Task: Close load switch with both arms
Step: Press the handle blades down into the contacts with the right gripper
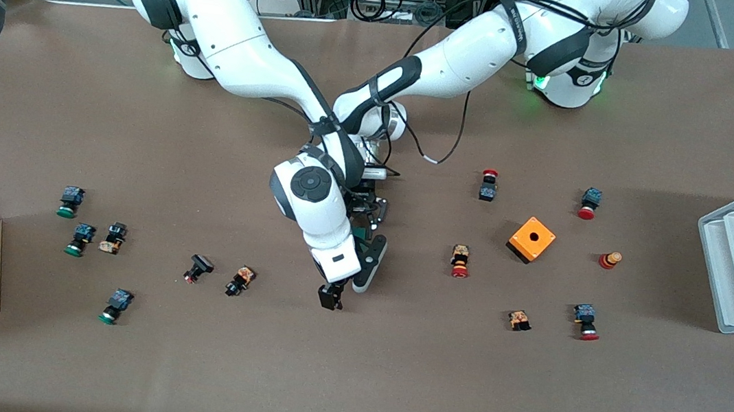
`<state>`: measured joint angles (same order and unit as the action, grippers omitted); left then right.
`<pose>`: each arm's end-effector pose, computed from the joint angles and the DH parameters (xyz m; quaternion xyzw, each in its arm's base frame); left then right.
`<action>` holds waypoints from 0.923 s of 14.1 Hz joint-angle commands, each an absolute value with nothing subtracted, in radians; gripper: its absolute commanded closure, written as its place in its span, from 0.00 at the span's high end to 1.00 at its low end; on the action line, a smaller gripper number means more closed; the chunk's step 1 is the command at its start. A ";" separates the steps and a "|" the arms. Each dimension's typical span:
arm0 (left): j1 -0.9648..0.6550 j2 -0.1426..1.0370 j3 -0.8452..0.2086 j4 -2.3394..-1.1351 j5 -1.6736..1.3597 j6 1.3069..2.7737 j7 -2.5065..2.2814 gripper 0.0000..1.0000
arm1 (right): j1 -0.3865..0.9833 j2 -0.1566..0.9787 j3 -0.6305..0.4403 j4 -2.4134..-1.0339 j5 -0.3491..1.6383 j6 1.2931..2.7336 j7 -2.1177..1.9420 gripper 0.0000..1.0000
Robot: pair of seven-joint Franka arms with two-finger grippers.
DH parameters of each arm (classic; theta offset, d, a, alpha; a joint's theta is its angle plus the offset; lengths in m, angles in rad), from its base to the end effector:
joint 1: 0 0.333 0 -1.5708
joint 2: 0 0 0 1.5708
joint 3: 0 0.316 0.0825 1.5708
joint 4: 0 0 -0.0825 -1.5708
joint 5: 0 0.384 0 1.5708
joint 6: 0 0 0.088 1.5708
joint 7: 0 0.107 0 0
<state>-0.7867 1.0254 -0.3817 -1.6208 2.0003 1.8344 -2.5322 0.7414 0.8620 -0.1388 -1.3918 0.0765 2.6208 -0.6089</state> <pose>0.3483 -0.5615 0.0571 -0.8057 -0.0327 -0.5914 0.0074 0.6157 0.4533 0.2337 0.8050 0.5628 0.1865 0.0230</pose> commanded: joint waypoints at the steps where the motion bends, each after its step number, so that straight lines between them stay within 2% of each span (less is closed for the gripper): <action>1: -0.804 1.034 -0.367 -1.603 2.010 1.816 -2.549 0.61 | 0.738 0.830 -0.138 -1.379 0.126 2.576 -0.601 1.00; 11: -0.804 1.032 -0.367 -1.603 2.010 1.816 -2.549 0.61 | 0.720 0.638 -0.141 -1.379 0.196 2.295 -0.474 1.00; 13: -0.804 1.031 -0.367 -1.603 2.006 1.818 -2.548 0.99 | 0.706 0.598 -0.141 -1.379 0.196 2.252 -0.411 1.00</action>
